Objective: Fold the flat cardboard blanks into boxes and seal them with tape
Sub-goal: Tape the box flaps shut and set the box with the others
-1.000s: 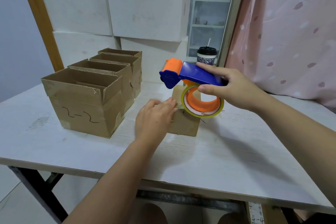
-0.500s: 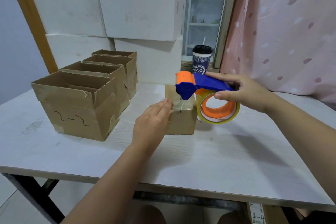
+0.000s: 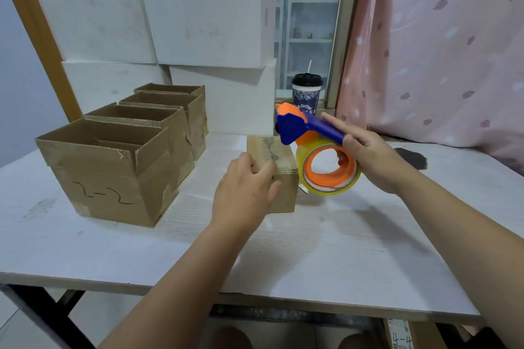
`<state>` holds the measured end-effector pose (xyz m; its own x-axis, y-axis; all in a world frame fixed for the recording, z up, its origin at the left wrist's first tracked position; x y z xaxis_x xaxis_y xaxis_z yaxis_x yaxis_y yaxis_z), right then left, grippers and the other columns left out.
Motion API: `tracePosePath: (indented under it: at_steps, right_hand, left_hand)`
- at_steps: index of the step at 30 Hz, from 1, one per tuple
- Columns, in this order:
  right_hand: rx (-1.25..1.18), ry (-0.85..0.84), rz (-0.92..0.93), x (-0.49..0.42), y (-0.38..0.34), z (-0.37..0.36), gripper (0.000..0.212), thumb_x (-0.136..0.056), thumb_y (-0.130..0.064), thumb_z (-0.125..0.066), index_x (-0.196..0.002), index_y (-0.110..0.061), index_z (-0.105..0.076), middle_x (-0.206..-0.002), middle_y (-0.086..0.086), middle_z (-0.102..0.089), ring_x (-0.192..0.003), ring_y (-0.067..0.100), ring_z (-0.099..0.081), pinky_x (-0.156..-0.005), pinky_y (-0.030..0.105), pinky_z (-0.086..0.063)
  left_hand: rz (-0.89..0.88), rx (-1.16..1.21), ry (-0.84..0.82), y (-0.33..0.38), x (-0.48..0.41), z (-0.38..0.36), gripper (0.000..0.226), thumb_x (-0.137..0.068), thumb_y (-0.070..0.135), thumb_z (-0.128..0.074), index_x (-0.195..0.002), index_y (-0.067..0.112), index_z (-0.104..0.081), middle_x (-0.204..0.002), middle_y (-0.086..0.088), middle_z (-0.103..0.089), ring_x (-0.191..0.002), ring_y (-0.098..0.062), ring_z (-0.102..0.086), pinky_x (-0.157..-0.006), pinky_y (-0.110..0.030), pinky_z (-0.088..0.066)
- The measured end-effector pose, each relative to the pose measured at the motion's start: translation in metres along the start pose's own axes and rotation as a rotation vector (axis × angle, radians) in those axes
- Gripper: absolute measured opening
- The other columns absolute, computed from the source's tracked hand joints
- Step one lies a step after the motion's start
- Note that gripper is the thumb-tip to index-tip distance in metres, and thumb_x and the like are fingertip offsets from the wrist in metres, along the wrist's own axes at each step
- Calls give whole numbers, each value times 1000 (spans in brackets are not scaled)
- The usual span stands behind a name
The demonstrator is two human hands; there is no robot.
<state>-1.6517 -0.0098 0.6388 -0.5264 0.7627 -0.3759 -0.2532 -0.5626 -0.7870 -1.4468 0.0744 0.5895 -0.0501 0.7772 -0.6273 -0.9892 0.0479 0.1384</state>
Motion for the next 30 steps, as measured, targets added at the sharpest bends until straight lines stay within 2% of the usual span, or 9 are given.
tracePosePath:
  at_steps: [2, 5, 10, 15, 19, 22, 24, 27, 30]
  right_hand:
    - [4, 15, 9, -1, -1, 0, 36, -86, -64, -42, -121, -63, -47, -91, -25, -59, -76, -2, -51, -73, 16, -47]
    - [36, -12, 25, -2, -5, 0, 37, -88, -51, -42, -125, -54, -48, -114, -31, -58, -99, -8, -54, -87, 9, -42]
    - [192, 42, 105, -1, -6, -3, 27, -99, -41, -41, -125, -42, -48, -123, -9, -54, -109, -9, -47, -91, 7, -34]
    - [377, 77, 175, -3, -8, -9, 45, -81, -61, -46, -120, -39, -44, -110, -15, -51, -95, -15, -48, -75, 2, -30]
    - [454, 94, 245, -6, -5, -7, 52, -80, -68, -44, -127, -46, -41, -115, 1, -57, -96, 13, -51, -80, 9, -33]
    - [476, 78, 294, -7, -5, -4, 66, -78, -82, -27, -133, -47, -34, -111, 1, -54, -95, 12, -47, -82, 7, -31]
    - [521, 55, 311, -10, -6, -1, 63, -80, -79, -32, -134, -47, -32, -109, -2, -51, -94, 10, -45, -80, 4, -29]
    - [598, 3, 344, -14, -6, 3, 56, -86, -55, -48, -137, -42, -30, -110, 0, -51, -94, 11, -45, -83, 2, -27]
    - [615, -26, 369, -17, -7, 4, 58, -85, -44, -53, -137, -38, -30, -112, 3, -53, -95, 11, -45, -84, 1, -26]
  left_hand:
    - [-20, 30, 43, 8, -3, 2, 28, -88, 37, -62, -99, 12, -66, -111, -10, -54, -101, -25, -50, -67, -31, -41]
    - [1, 80, 8, 11, -7, -2, 30, -93, 38, -53, -101, 12, -65, -121, -1, -56, -102, -19, -53, -70, -26, -40]
    - [10, 25, -27, 5, -6, -9, 26, -99, 38, -42, -101, 17, -57, -114, 5, -58, -94, -16, -54, -64, -23, -31]
    - [-21, 6, -3, 10, -3, -9, 33, -97, 32, -48, -124, 15, -56, -127, -2, -59, -102, -22, -59, -71, -30, -47]
    - [-65, -40, -29, 10, -1, -8, 48, -87, 21, -67, -133, 17, -53, -129, -3, -59, -108, -24, -60, -74, -33, -53]
    - [-68, -54, -111, 6, -2, -10, 58, -87, 19, -65, -141, 24, -42, -144, 4, -45, -125, -19, -46, -84, -32, -49]
    - [-80, -75, -109, 4, -2, -11, 63, -88, 22, -62, -145, 28, -34, -148, 7, -38, -129, -16, -41, -87, -30, -46]
    - [-122, -84, -69, 6, -2, -1, 59, -82, 18, -70, -136, 25, -48, -133, 4, -54, -113, -18, -54, -72, -29, -49]
    - [-181, -125, -23, 7, -1, 3, 55, -58, 13, -88, -109, 18, -69, -104, 0, -69, -85, -19, -67, -50, -25, -48]
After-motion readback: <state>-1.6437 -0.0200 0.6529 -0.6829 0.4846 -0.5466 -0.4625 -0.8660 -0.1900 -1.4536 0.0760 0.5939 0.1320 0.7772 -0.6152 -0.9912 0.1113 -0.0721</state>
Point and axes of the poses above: each hand's wrist, its own x-axis away from the middle knuckle, its own z-axis out of the back of the hand, y = z × x, the point moved 2 cm from there along -x, towards the middle knuckle
